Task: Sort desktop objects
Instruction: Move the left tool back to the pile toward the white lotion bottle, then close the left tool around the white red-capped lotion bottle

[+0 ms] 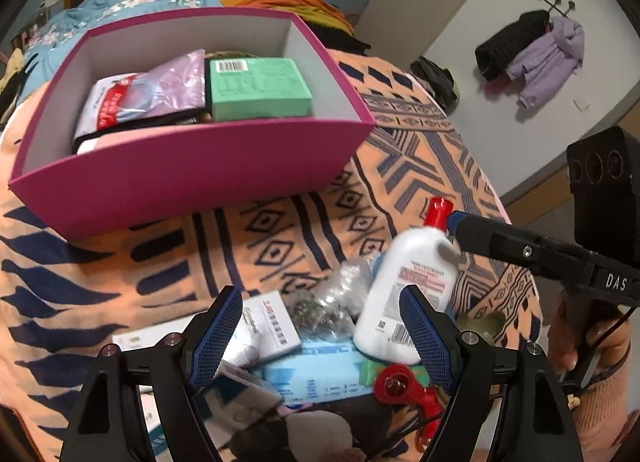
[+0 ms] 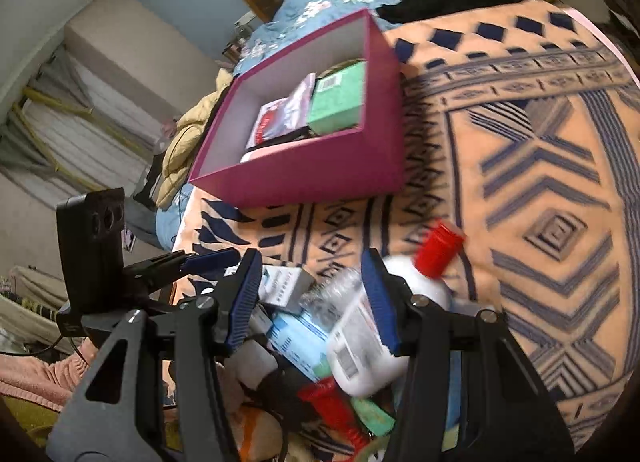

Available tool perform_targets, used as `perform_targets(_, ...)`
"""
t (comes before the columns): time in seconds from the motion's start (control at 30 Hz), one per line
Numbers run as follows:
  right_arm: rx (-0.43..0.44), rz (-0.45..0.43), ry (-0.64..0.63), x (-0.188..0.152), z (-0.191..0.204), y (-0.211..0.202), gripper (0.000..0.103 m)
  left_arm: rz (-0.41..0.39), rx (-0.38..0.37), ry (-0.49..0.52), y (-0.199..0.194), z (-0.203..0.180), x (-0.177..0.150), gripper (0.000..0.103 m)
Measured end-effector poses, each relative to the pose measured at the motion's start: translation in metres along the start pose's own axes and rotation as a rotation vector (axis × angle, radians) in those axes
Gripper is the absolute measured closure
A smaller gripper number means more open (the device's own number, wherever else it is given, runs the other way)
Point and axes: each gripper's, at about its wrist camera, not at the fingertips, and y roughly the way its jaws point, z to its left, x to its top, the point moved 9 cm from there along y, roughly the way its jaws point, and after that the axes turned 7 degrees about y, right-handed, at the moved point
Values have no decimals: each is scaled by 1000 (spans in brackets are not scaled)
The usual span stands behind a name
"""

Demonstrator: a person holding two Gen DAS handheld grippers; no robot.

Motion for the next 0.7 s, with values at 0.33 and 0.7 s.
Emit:
perform_targets(0.33, -30, -30, 106, -19, -38, -21, 49, 65, -28, 43, 17, -23, -15, 20)
perform_targets(0.7, -28, -8, 186, -44, -59, -11, 49, 166, -29, 173, 46, -57, -22, 20)
